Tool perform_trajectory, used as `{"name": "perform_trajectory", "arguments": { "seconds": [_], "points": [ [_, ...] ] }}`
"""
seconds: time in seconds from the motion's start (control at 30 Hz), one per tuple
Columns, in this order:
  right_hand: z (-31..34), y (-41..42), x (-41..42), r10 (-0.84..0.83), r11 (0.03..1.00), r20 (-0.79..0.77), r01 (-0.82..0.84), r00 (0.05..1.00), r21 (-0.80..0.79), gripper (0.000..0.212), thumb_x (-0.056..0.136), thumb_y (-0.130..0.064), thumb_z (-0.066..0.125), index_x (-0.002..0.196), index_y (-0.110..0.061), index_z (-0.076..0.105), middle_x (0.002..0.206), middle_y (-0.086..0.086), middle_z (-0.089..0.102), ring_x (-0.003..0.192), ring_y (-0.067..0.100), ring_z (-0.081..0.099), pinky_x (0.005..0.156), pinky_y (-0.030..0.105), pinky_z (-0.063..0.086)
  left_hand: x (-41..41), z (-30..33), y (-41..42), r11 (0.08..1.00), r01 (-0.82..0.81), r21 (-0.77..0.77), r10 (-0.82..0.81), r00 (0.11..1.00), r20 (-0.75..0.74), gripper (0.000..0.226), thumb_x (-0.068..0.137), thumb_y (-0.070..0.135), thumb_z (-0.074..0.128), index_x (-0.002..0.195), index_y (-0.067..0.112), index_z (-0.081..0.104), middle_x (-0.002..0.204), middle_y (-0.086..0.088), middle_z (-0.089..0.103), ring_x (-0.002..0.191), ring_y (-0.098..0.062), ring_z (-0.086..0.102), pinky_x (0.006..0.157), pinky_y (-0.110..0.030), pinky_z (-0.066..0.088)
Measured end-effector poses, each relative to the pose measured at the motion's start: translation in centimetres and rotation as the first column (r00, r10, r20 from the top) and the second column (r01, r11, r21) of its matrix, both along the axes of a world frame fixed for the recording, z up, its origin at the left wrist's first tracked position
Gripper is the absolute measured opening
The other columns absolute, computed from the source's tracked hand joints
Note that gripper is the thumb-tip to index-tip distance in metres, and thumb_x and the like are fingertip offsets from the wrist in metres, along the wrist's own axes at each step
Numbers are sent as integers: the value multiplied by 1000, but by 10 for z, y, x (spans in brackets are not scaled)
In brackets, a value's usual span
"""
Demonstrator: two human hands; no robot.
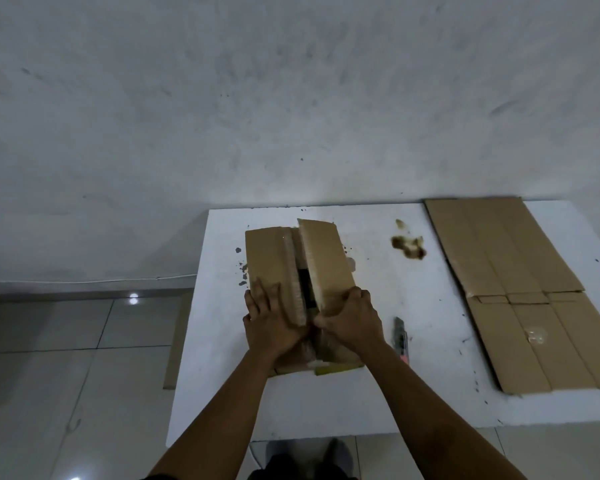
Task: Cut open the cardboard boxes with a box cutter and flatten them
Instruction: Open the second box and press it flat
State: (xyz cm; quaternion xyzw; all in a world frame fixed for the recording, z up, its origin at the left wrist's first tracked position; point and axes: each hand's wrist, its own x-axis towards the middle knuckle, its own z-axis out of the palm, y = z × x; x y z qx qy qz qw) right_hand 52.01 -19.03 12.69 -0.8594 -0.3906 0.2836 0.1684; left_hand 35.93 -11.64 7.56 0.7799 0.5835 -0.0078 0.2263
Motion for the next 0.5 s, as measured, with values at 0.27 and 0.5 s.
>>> {"name": "perform_trajectory", "arguments": {
  "seconds": [0.27, 0.5],
  "points": [
    [-9, -22, -35, 48, 950, -3, -47, 999, -309, 132, 65, -68, 73, 153, -29, -17, 160, 8, -26, 146, 52, -2, 102, 80, 23, -19, 3, 9, 974, 176, -141, -170, 984, 52, 145, 51, 94, 57, 154, 28, -23, 154, -8, -43, 143, -38, -34, 117, -63, 11],
    [-5, -15, -16, 120, 949, -80, -138, 990, -285, 135, 51, -69, 75, 153, -24, -1, 156, 15, 4, 134, 47, 31, 105, 62, 40, -24, 5, 20, 913, 323, -250, -344, 938, -45, 148, 60, 76, 74, 147, 31, -36, 145, -6, -55, 132, -43, -47, 117, -65, 6]
  ]
}}
